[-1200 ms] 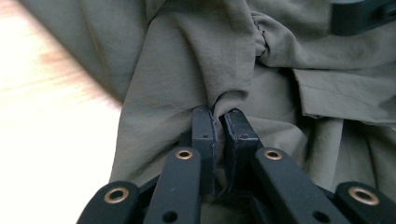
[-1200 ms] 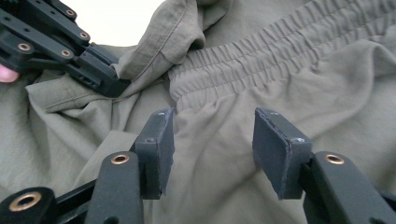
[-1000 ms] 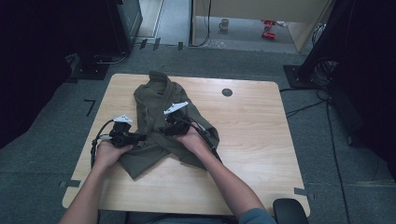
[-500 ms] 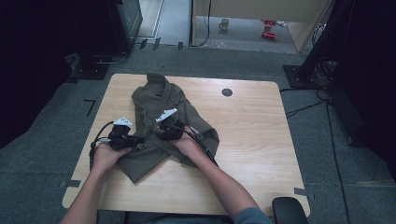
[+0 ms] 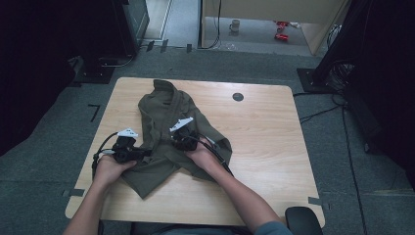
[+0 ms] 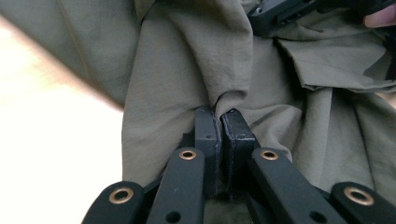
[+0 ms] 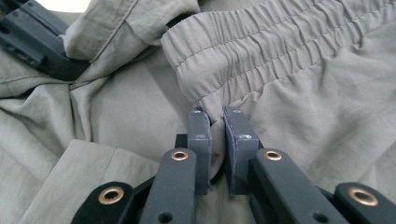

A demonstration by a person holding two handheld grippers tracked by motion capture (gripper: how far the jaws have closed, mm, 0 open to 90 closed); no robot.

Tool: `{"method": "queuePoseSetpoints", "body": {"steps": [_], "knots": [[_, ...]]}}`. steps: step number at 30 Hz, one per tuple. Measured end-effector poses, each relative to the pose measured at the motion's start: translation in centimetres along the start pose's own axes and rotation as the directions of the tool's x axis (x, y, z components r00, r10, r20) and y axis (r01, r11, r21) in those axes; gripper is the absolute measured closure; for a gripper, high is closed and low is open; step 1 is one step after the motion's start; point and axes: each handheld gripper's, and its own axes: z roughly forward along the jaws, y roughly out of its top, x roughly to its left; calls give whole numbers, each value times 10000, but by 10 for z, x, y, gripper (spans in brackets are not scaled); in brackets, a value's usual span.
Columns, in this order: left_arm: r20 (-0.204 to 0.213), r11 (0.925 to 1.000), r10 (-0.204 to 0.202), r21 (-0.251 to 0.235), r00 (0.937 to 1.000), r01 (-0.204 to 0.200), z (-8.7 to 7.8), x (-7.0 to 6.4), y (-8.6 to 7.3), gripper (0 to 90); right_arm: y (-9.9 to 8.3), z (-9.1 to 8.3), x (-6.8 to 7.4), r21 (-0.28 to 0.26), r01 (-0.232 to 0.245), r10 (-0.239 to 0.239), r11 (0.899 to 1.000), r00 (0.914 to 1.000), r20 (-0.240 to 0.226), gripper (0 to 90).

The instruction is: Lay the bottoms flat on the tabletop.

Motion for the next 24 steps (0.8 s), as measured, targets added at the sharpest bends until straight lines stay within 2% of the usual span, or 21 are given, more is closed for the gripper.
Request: {"method": "queuePoseSetpoints", "body": {"steps": [1, 2, 5, 8, 16, 18, 20, 24], "knots": [[0, 10000, 0, 0, 10000, 0, 0, 0, 0, 867, 0, 0, 0, 0, 0, 0, 10000, 10000, 0, 830], [126, 9999, 110, 107, 9999, -111, -2, -4, -4, 867, -7, -5, 5, -27, 28, -29, 10000, 9997, -228, 833], [83, 9997, 241, 101, 9997, -242, -2, -7, -5, 866, -8, -13, 5, 449, -84, 103, 9990, 9991, -421, 839], [227, 9999, 95, 65, 9997, -96, -2, -4, -5, 866, -6, -24, -2, 287, -292, 304, 9992, 9987, -411, 844], [181, 9998, 174, 67, 9997, -175, -2, -5, -5, 865, 3, -55, -36, -784, -724, 693, 9943, 9967, -410, 845], [128, 9997, 217, 58, 9997, -218, -2, -5, -4, 865, 2, -61, -46, -1002, -785, 761, 9919, 9967, -281, 845], [92, 9997, 228, 55, 9997, -228, -2, -5, -4, 864, 2, -66, -55, -1026, -993, 966, 9898, 9949, -303, 845], [55, 9997, 229, 53, 9997, -229, -1, -6, -4, 863, 0, -78, -72, -1272, -1241, 1247, 9841, 9922, -37, 845]]}}
